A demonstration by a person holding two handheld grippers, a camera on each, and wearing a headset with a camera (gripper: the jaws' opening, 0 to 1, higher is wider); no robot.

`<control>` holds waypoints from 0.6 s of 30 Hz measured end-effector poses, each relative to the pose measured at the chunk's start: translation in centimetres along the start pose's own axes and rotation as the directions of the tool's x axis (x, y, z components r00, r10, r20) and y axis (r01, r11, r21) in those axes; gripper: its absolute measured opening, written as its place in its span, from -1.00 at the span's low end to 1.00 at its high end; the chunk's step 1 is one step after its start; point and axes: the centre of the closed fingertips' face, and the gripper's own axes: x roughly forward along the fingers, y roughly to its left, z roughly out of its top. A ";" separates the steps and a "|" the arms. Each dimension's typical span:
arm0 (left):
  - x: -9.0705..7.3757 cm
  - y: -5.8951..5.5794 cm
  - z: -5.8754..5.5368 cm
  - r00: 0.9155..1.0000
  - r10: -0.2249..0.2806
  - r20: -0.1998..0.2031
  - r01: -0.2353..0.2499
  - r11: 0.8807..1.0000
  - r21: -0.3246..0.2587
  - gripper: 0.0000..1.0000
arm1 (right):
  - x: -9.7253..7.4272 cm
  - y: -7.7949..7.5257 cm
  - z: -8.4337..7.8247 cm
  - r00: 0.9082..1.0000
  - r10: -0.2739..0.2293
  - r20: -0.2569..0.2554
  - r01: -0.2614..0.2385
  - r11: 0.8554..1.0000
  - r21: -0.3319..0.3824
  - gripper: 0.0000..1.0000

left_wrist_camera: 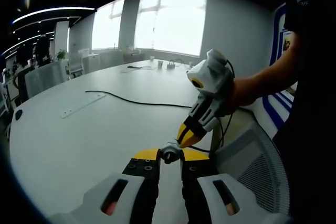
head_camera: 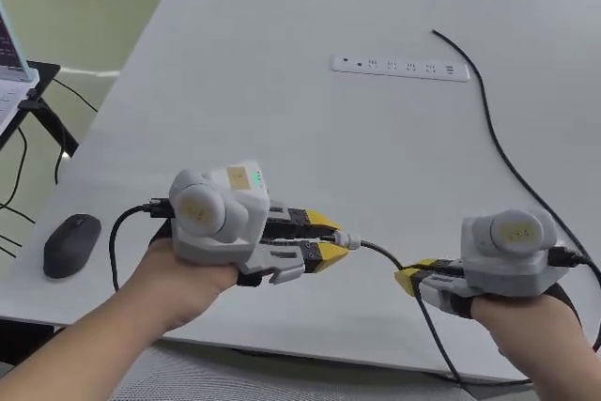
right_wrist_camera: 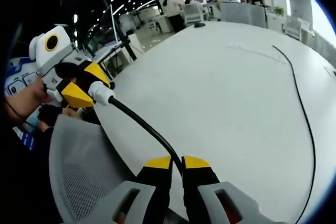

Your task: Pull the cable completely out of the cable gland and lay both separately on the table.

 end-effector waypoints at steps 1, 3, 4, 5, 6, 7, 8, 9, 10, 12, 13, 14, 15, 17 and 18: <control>0.0 0.0 0.0 1.000 0.000 -0.001 0.000 1.000 -0.001 -0.70 | 0.0 0.0 0.0 1.000 0.000 -0.003 0.000 1.000 -0.029 -0.96; 0.0 0.1 0.0 1.000 0.003 0.000 -0.003 1.000 -0.001 -0.70 | -0.1 0.1 0.0 1.000 -0.005 -0.006 0.005 0.998 -0.055 -0.94; 0.0 0.1 0.0 1.000 0.003 0.000 -0.003 1.000 -0.002 -0.71 | -0.6 0.3 0.7 1.000 -0.007 0.021 0.009 0.995 -0.103 -0.93; -0.1 0.2 0.1 1.000 0.006 0.003 -0.006 1.000 -0.004 -0.71 | -0.7 0.4 0.9 1.000 -0.004 0.030 0.008 0.994 -0.110 -0.78; -0.1 0.2 0.0 1.000 0.006 0.002 -0.006 1.000 -0.004 -0.71 | -0.9 0.7 1.8 0.998 0.011 0.068 -0.001 0.990 -0.144 -0.74; -0.1 0.2 0.0 1.000 0.005 0.001 -0.005 1.000 -0.003 -0.71 | -1.0 1.1 2.3 0.996 0.023 0.085 -0.009 0.986 -0.164 -0.70; -0.1 0.2 0.0 1.000 0.004 0.000 -0.004 1.000 -0.004 -0.71 | -1.4 1.3 2.9 0.995 0.023 0.100 -0.003 0.980 -0.197 -0.67; -0.1 0.1 -0.1 1.000 0.003 -0.002 -0.003 1.000 -0.003 -0.71 | -1.5 1.6 3.3 0.993 0.027 0.111 0.000 0.973 -0.232 -0.63; -0.1 0.1 -0.1 1.000 0.001 -0.003 -0.001 1.000 -0.004 -0.71 | -1.8 2.1 4.0 0.991 0.036 0.126 0.004 0.953 -0.304 -0.61; -0.2 0.0 -0.2 1.000 -0.002 -0.005 0.002 1.000 -0.003 -0.71 | -2.0 3.0 4.9 0.989 0.048 0.139 0.014 0.909 -0.416 -0.57; -0.2 0.0 -0.2 1.000 -0.002 -0.006 0.002 1.000 -0.004 -0.70 | -2.1 3.4 5.1 0.989 0.052 0.139 0.018 0.889 -0.458 -0.55; -0.2 0.0 -0.2 1.000 -0.002 -0.006 0.002 1.000 -0.005 -0.70 | -2.0 4.1 5.4 0.989 0.064 0.130 0.011 0.860 -0.509 -0.53; -0.2 0.0 -0.2 1.000 -0.002 -0.006 0.002 1.000 -0.005 -0.70 | -2.0 4.4 5.4 0.990 0.063 0.124 0.012 0.849 -0.528 -0.52; -0.3 0.0 -0.1 1.000 -0.004 -0.005 0.004 1.000 -0.005 -0.70 | -1.8 5.3 5.7 0.989 0.082 0.125 -0.003 0.850 -0.527 -0.49; -0.3 0.0 -0.1 1.000 -0.005 -0.004 0.005 1.000 -0.007 -0.70 | -1.8 5.6 5.8 0.988 0.090 0.123 -0.010 0.844 -0.537 -0.54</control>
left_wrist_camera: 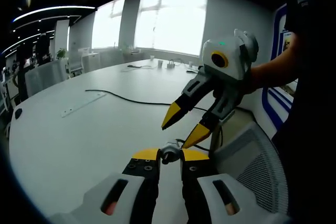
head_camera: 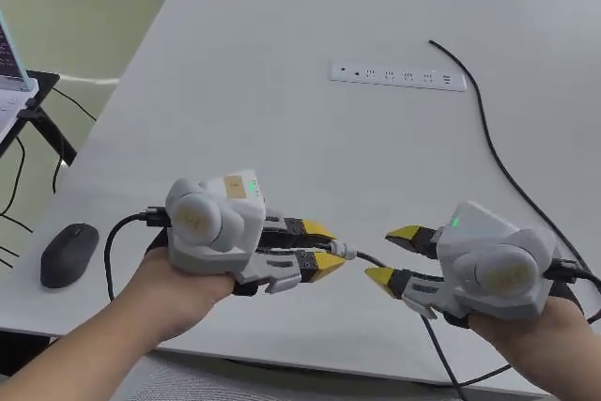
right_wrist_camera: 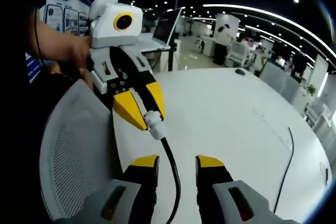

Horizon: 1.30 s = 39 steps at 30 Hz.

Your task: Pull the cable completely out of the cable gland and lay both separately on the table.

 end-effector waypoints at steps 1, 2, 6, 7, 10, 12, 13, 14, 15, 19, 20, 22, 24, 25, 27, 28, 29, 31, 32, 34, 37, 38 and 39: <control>0.0 0.0 0.0 1.000 -0.002 0.001 0.002 1.000 0.000 -0.70 | 0.1 0.0 0.1 1.000 -0.005 -0.004 0.004 1.000 -0.017 -0.60; 0.0 0.0 0.0 1.000 -0.003 0.002 0.003 1.000 -0.001 -0.70 | 0.2 -0.1 0.4 1.000 -0.017 -0.001 0.017 0.998 -0.065 -0.64; -0.1 0.0 0.0 1.000 -0.006 0.003 0.006 1.000 -0.004 -0.70 | 0.7 0.4 0.7 1.000 -0.004 -0.002 0.004 0.996 -0.094 -0.69; -0.1 0.0 0.0 1.000 -0.006 0.002 0.006 1.000 -0.004 -0.70 | 0.7 0.6 1.0 1.000 0.003 0.007 -0.002 0.995 -0.105 -0.72; -0.2 -0.1 -0.1 1.000 -0.007 0.004 0.007 1.000 -0.006 -0.70 | 0.9 0.9 1.1 1.000 0.018 0.007 -0.017 0.992 -0.124 -0.79; -0.3 -0.1 -0.1 1.000 -0.007 0.005 0.007 1.000 -0.008 -0.70 | 1.2 1.1 0.9 1.000 0.029 -0.006 -0.029 0.990 -0.136 -0.85; -0.3 -0.1 -0.1 1.000 -0.008 0.006 0.008 1.000 -0.009 -0.70 | 1.2 1.1 0.9 1.000 0.026 -0.005 -0.026 0.990 -0.137 -0.86; -0.3 -0.1 -0.1 1.000 -0.009 0.006 0.009 1.000 -0.011 -0.70 | 1.2 1.1 1.0 1.000 0.026 -0.005 -0.026 0.990 -0.140 -0.91; -0.3 -0.1 -0.2 1.000 -0.009 0.006 0.009 1.000 -0.012 -0.70 | 1.2 1.2 1.0 1.000 0.029 -0.006 -0.030 0.990 -0.140 -0.92; -0.4 -0.1 -0.2 1.000 -0.008 0.009 0.008 1.000 -0.017 -0.70 | 1.4 1.4 0.9 0.999 0.034 -0.001 -0.034 0.990 -0.136 -0.97; -0.4 -0.1 -0.2 1.000 -0.008 0.009 0.008 1.000 -0.017 -0.70 | 1.4 1.4 0.9 0.999 0.033 0.000 -0.033 0.990 -0.135 -0.98; -0.4 -0.1 -0.3 1.000 -0.008 0.009 0.008 1.000 -0.021 -0.70 | 1.4 1.5 0.9 0.999 0.034 0.000 -0.034 0.991 -0.132 -0.98; -0.5 -0.1 -0.3 1.000 -0.007 0.010 0.007 1.000 -0.024 -0.70 | 1.4 1.5 0.9 0.999 0.032 0.000 -0.032 0.990 -0.136 -0.99; -0.5 -0.1 -0.3 1.000 -0.008 0.011 0.008 1.000 -0.025 -0.70 | 1.4 1.5 0.9 0.999 0.033 0.000 -0.032 0.990 -0.134 -1.00; -0.5 -0.2 -0.3 1.000 -0.006 0.013 0.007 1.000 -0.025 -0.70 | 1.3 1.5 0.9 1.000 0.028 0.002 -0.027 0.993 -0.117 -1.00; -0.5 -0.2 -0.3 1.000 -0.006 0.015 0.007 1.000 -0.027 -0.70 | 1.3 1.5 0.9 1.000 0.030 0.002 -0.030 0.994 -0.110 -1.00; -0.5 -0.2 -0.2 1.000 -0.008 0.015 0.008 1.000 -0.025 -0.70 | 1.3 1.5 0.9 1.000 0.031 0.003 -0.031 0.994 -0.106 -1.00; -0.5 -0.2 -0.2 1.000 -0.008 0.017 0.009 1.000 -0.025 -0.70 | 1.3 1.5 0.8 1.000 0.028 -0.002 -0.028 0.995 -0.091 -1.00; -0.5 -0.2 -0.2 1.000 -0.008 0.018 0.008 1.000 -0.025 -0.70 | 1.2 1.4 0.6 1.000 0.026 -0.008 -0.027 0.996 -0.084 -1.00; -0.6 -0.1 -0.1 1.000 -0.004 0.024 0.005 1.000 -0.027 -0.70 | 1.2 1.2 0.4 1.000 0.018 -0.012 -0.019 0.997 -0.074 -1.00; -0.8 -0.1 0.2 0.999 -0.001 0.035 0.003 0.999 -0.037 -0.70 | 1.0 1.0 0.1 1.000 0.013 -0.015 -0.014 0.999 -0.031 -1.00; -0.9 -0.1 0.3 0.999 0.000 0.039 0.002 0.999 -0.039 -0.70 | 0.9 0.8 -0.1 1.000 0.007 -0.016 -0.008 1.000 -0.016 -1.00; -0.9 -0.1 0.3 0.999 0.001 0.041 0.001 0.999 -0.041 -0.70 | 0.8 0.7 -0.4 1.000 0.006 -0.021 -0.006 1.000 0.002 -1.00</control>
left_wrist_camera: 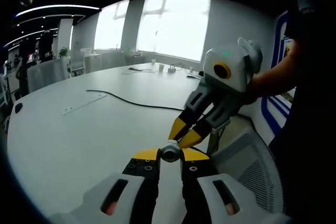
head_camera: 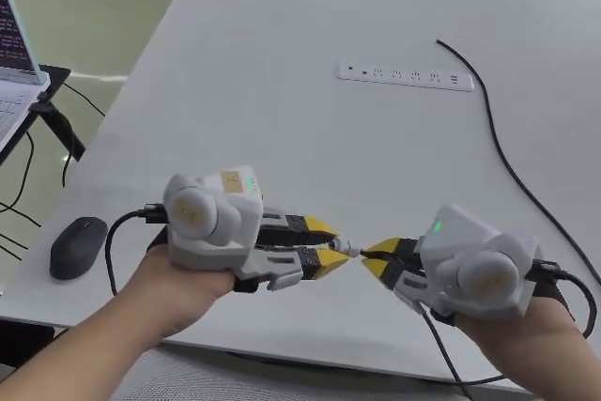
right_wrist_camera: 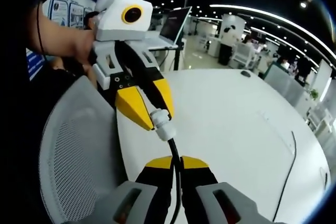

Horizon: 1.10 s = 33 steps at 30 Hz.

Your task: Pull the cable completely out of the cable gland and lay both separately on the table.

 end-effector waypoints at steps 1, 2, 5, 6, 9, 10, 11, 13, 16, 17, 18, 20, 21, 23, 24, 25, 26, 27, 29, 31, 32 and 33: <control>-0.1 0.0 0.0 1.000 0.001 0.003 -0.001 1.000 -0.002 -0.70 | -0.1 0.0 -0.2 1.000 -0.001 -0.004 0.001 1.000 0.011 -1.00; -0.1 0.1 0.0 1.000 0.002 0.005 -0.002 1.000 -0.004 -0.70 | -0.1 -0.1 -0.4 1.000 -0.003 -0.006 0.003 1.000 0.022 -1.00; -0.2 0.1 0.1 1.000 0.002 0.012 -0.002 1.000 -0.012 -0.70 | -0.3 -0.1 -0.8 1.000 0.000 0.000 0.000 0.998 0.068 -1.00; -0.2 0.1 0.1 1.000 0.003 0.012 -0.002 1.000 -0.008 -0.70 | -0.4 -0.1 -0.9 1.000 -0.001 -0.003 0.002 0.998 0.069 -1.00; 0.0 -0.2 0.0 1.000 0.000 0.009 0.000 1.000 -0.006 -0.70 | -0.5 0.1 -1.1 1.000 0.001 -0.003 0.000 0.996 0.088 -1.00; 0.1 -0.2 0.0 1.000 0.000 0.009 0.000 1.000 -0.006 -0.70 | -0.5 0.1 -1.2 1.000 0.001 -0.003 0.000 0.996 0.091 -1.00; 0.1 -0.3 0.0 1.000 0.000 0.009 0.000 1.000 -0.006 -0.70 | -0.5 0.1 -1.2 1.000 0.000 -0.003 0.000 0.995 0.096 -1.00; 0.1 -0.4 0.0 1.000 -0.001 0.010 0.001 1.000 -0.006 -0.70 | -0.7 0.2 -1.3 1.000 0.000 -0.003 0.001 0.995 0.102 -1.00; 0.0 -0.2 0.0 1.000 0.006 0.012 -0.005 1.000 -0.012 -0.70 | -0.8 0.2 -1.6 1.000 -0.004 -0.012 0.005 0.995 0.099 -1.00; -0.1 -0.2 -0.1 1.000 0.005 0.012 -0.005 1.000 -0.018 -0.70 | -0.8 0.2 -1.6 1.000 -0.002 -0.011 0.003 0.995 0.104 -1.00; -0.1 -0.1 -0.1 1.000 0.005 0.011 -0.005 1.000 -0.017 -0.70 | -0.8 0.2 -1.6 1.000 0.000 -0.010 0.001 0.994 0.106 -1.00; -0.1 -0.3 -0.2 1.000 0.007 0.009 -0.007 1.000 -0.010 -0.70 | -0.7 0.3 -2.0 1.000 0.000 -0.023 0.002 0.995 0.096 -1.00; -0.2 -0.3 0.0 1.000 0.012 0.015 -0.012 1.000 -0.018 -0.70 | -0.6 0.3 -2.1 1.000 0.002 -0.026 0.001 0.996 0.094 -1.00; -0.5 0.0 0.2 0.999 0.024 0.033 -0.023 0.999 -0.035 -0.70 | -0.8 0.0 -2.8 0.999 -0.005 -0.042 0.009 0.995 0.097 -1.00; -0.7 0.0 0.2 0.999 0.023 0.036 -0.021 0.999 -0.045 -0.70 | -1.0 -0.2 -3.1 0.999 -0.010 -0.045 0.015 0.994 0.108 -1.00; -0.7 0.0 0.2 0.999 0.024 0.033 -0.023 0.999 -0.045 -0.70 | -1.2 -0.3 -3.3 0.999 -0.011 -0.045 0.016 0.993 0.117 -1.00; -0.7 0.0 -0.2 0.999 0.027 0.017 -0.027 0.999 -0.035 -0.70 | -1.4 -0.4 -3.5 0.999 -0.011 -0.043 0.016 0.992 0.128 -1.00; -0.7 0.0 -0.4 1.000 0.028 0.011 -0.028 0.999 -0.031 -0.70 | -1.5 -0.5 -3.5 0.999 -0.014 -0.044 0.020 0.991 0.129 -1.00; -0.7 -0.2 -0.5 1.000 0.028 0.014 -0.028 0.999 -0.036 -0.70 | -1.7 -0.8 -3.7 0.998 -0.030 -0.049 0.036 0.991 0.127 -1.00; -0.6 -0.4 -0.6 1.000 0.029 0.012 -0.029 0.999 -0.038 -0.70 | -1.9 -1.1 -3.7 0.998 -0.037 -0.049 0.044 0.988 0.147 -1.00; -0.6 -0.5 -0.6 1.000 0.029 0.011 -0.029 0.999 -0.035 -0.70 | -2.0 -1.2 -3.7 0.998 -0.040 -0.050 0.047 0.988 0.149 -1.00; -0.5 -0.6 -0.7 1.000 0.028 0.009 -0.028 0.999 -0.034 -0.70 | -2.1 -1.2 -3.6 0.998 -0.043 -0.051 0.050 0.988 0.148 -1.00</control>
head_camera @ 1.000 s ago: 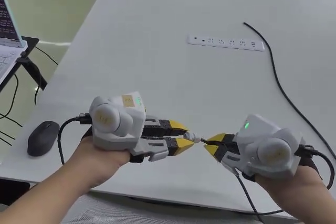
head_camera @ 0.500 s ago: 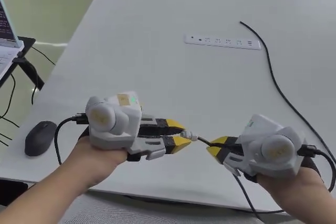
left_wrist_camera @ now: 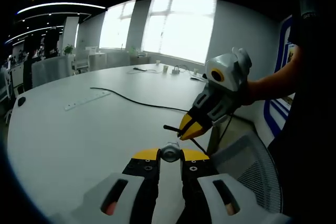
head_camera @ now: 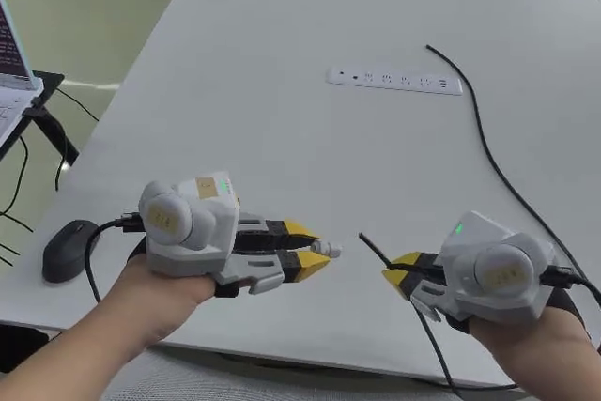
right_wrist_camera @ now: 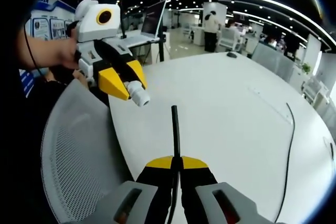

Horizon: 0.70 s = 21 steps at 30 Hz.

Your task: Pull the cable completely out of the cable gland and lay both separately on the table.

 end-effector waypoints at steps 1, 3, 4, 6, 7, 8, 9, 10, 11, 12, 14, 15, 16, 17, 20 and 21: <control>0.0 -0.1 0.0 1.000 -0.001 -0.001 0.001 1.000 0.000 -0.70 | -0.1 0.0 0.0 1.000 -0.001 0.000 0.001 1.000 0.000 -1.00; 0.1 -0.3 -0.2 1.000 -0.004 -0.008 0.004 1.000 0.005 -0.70 | -0.3 0.0 0.0 1.000 0.001 0.000 -0.001 1.000 0.006 -1.00; 0.1 -0.4 -0.2 1.000 -0.005 -0.010 0.005 1.000 0.007 -0.70 | -0.5 -0.1 0.0 1.000 -0.002 0.000 0.002 1.000 0.008 -1.00; 0.1 -0.4 -0.1 1.000 -0.006 -0.011 0.006 1.000 0.010 -0.70 | -0.6 -0.2 0.0 1.000 -0.004 0.000 0.004 1.000 0.016 -1.00; 0.1 -0.3 -0.1 1.000 -0.006 -0.010 0.006 1.000 0.011 -0.70 | -0.7 -0.3 0.0 1.000 -0.003 0.000 0.003 1.000 0.021 -1.00; 0.2 -0.3 -0.1 1.000 -0.006 -0.009 0.006 1.000 0.012 -0.70 | -0.7 -0.4 0.0 1.000 -0.004 0.000 0.004 1.000 0.027 -1.00; 0.2 -0.3 -0.1 1.000 -0.007 -0.009 0.007 1.000 0.012 -0.70 | -0.7 -0.5 0.0 1.000 -0.009 -0.002 0.009 0.999 0.037 -1.00; 0.2 -0.3 -0.1 1.000 -0.008 -0.010 0.008 1.000 0.013 -0.70 | -0.7 -0.7 0.1 1.000 -0.012 -0.004 0.012 0.999 0.041 -1.00; 0.2 -0.3 -0.3 1.000 -0.007 -0.014 0.007 1.000 0.016 -0.70 | -0.7 -0.8 0.1 1.000 -0.015 -0.006 0.015 0.999 0.044 -1.00; 0.2 -0.2 -0.4 1.000 -0.004 -0.017 0.005 1.000 0.020 -0.70 | -0.6 -1.0 0.1 1.000 -0.021 -0.009 0.021 0.999 0.045 -1.00; 0.2 -0.2 -0.5 1.000 -0.007 -0.019 0.007 1.000 0.023 -0.70 | -0.4 -1.3 0.3 0.999 -0.030 -0.012 0.031 0.999 0.040 -1.00; 0.1 -0.2 -0.6 1.000 -0.008 -0.019 0.008 1.000 0.024 -0.70 | -0.3 -1.5 0.5 0.999 -0.043 -0.012 0.044 0.999 0.030 -1.00; 0.1 -0.2 -0.7 1.000 -0.008 -0.020 0.008 1.000 0.026 -0.70 | -0.3 -1.7 0.7 0.999 -0.047 -0.015 0.048 0.999 0.026 -1.00; 0.1 -0.1 -0.8 1.000 -0.005 -0.022 0.006 1.000 0.024 -0.70 | -0.2 -1.8 0.8 0.999 -0.049 -0.018 0.050 0.999 0.021 -1.00; 0.0 0.2 -1.3 1.000 -0.003 -0.025 0.004 1.000 0.016 -0.70 | 0.2 -2.2 1.3 0.998 -0.062 -0.028 0.062 0.998 -0.019 -1.00; 0.0 0.2 -1.5 1.000 -0.003 -0.026 0.003 1.000 0.015 -0.70 | 0.3 -2.3 1.5 0.998 -0.063 -0.031 0.062 0.998 -0.019 -1.00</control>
